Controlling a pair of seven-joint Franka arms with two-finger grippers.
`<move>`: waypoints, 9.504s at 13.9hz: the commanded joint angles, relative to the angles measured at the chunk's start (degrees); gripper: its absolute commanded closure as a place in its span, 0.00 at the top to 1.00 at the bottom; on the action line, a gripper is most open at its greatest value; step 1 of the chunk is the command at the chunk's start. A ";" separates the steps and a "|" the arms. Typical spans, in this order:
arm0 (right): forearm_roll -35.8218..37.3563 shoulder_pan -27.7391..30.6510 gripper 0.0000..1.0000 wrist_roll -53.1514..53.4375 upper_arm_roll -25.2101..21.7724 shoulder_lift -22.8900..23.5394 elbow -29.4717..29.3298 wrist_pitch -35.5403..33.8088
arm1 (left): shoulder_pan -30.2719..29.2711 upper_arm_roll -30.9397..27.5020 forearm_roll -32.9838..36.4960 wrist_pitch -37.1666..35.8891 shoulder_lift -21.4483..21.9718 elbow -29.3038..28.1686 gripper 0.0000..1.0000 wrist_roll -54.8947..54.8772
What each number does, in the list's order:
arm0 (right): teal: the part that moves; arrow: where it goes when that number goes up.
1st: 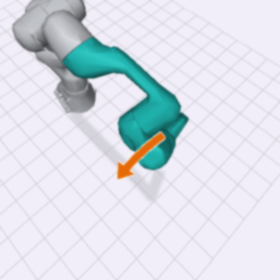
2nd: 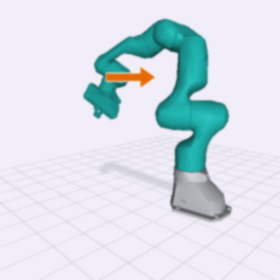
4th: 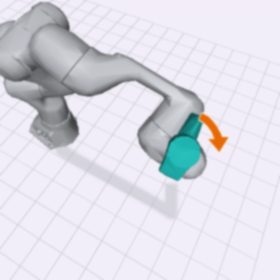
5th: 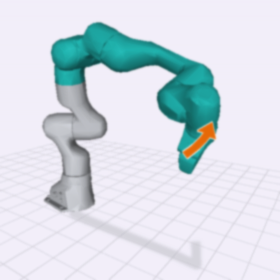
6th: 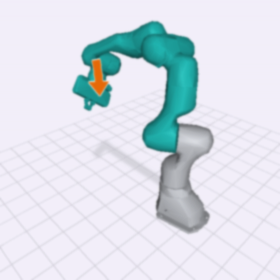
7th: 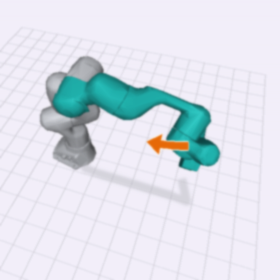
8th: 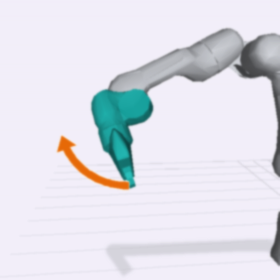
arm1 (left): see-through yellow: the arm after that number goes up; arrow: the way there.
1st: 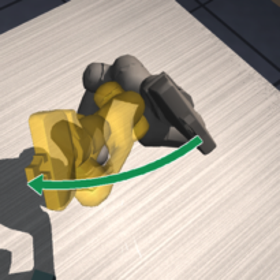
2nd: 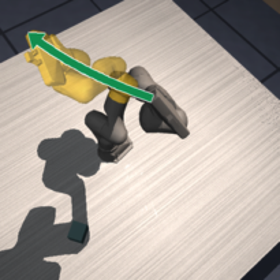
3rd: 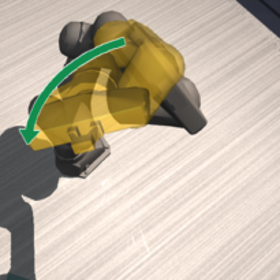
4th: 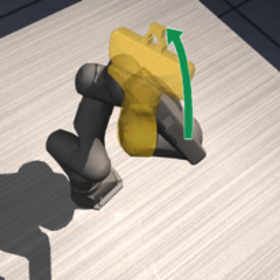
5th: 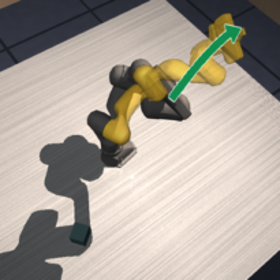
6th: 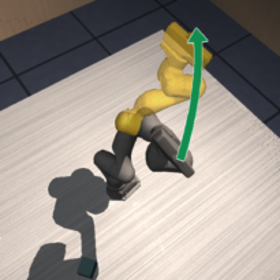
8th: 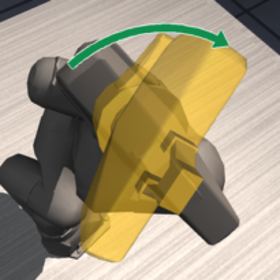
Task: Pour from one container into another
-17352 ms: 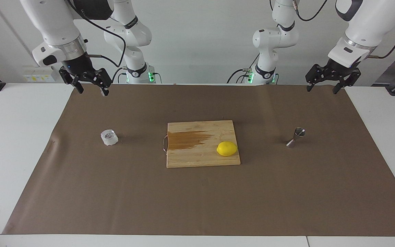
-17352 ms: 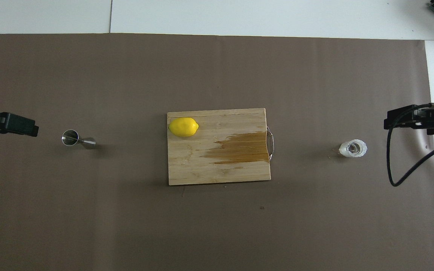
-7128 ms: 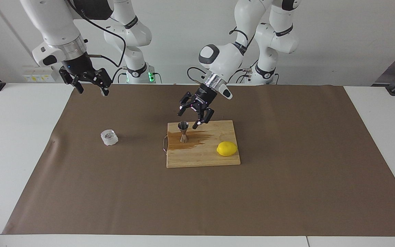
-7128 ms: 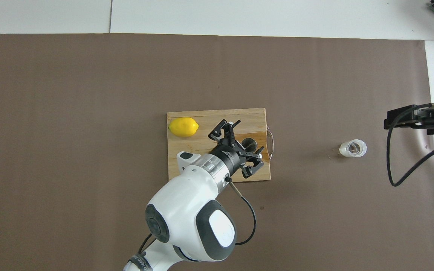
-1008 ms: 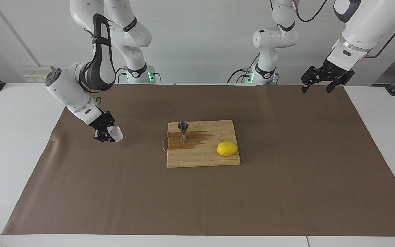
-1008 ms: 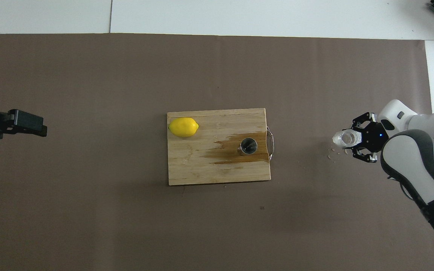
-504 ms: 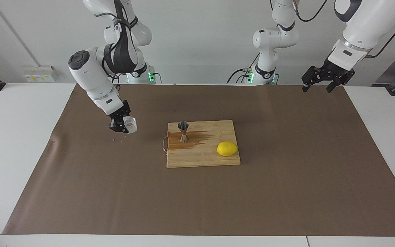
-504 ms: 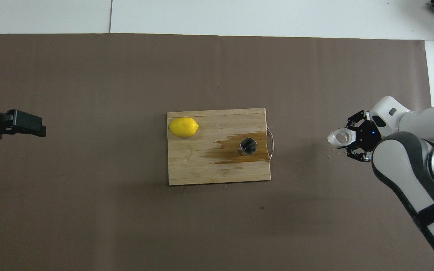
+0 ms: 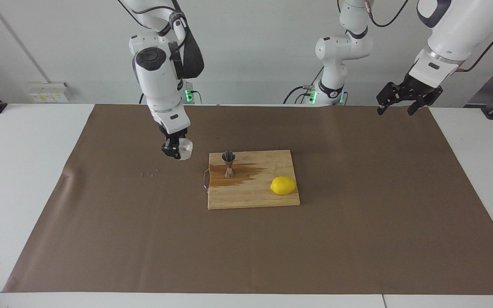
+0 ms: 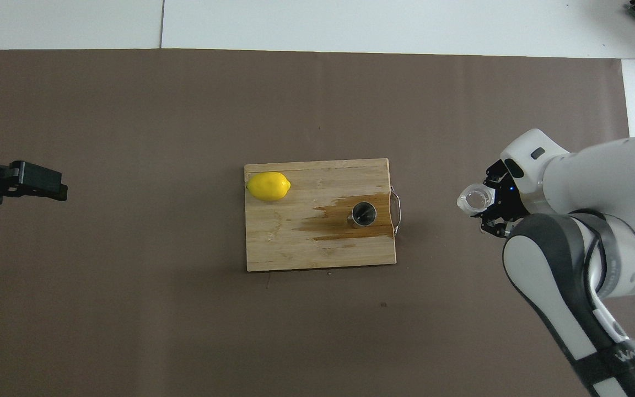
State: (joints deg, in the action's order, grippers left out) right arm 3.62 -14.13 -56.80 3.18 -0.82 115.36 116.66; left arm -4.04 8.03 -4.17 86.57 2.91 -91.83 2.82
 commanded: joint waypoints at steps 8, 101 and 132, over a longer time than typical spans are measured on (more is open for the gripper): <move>9.73 -9.86 0.00 4.85 -0.19 9.78 -13.49 -7.86 | 3.87 -4.95 -0.31 -0.09 1.83 -2.21 1.00 -0.10; -12.32 18.44 1.00 -37.79 0.69 7.59 3.40 7.28 | 3.87 -4.95 -0.31 -0.09 2.01 -2.21 1.00 -0.19; -0.98 16.59 1.00 63.56 1.75 -1.98 -22.03 -22.54 | 3.78 -4.95 -0.31 -0.09 1.92 -2.21 1.00 -0.19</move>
State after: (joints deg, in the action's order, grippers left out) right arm 2.23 2.00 5.34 4.23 -1.92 91.70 94.29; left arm -1.06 4.00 -4.17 86.57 3.07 -92.09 2.86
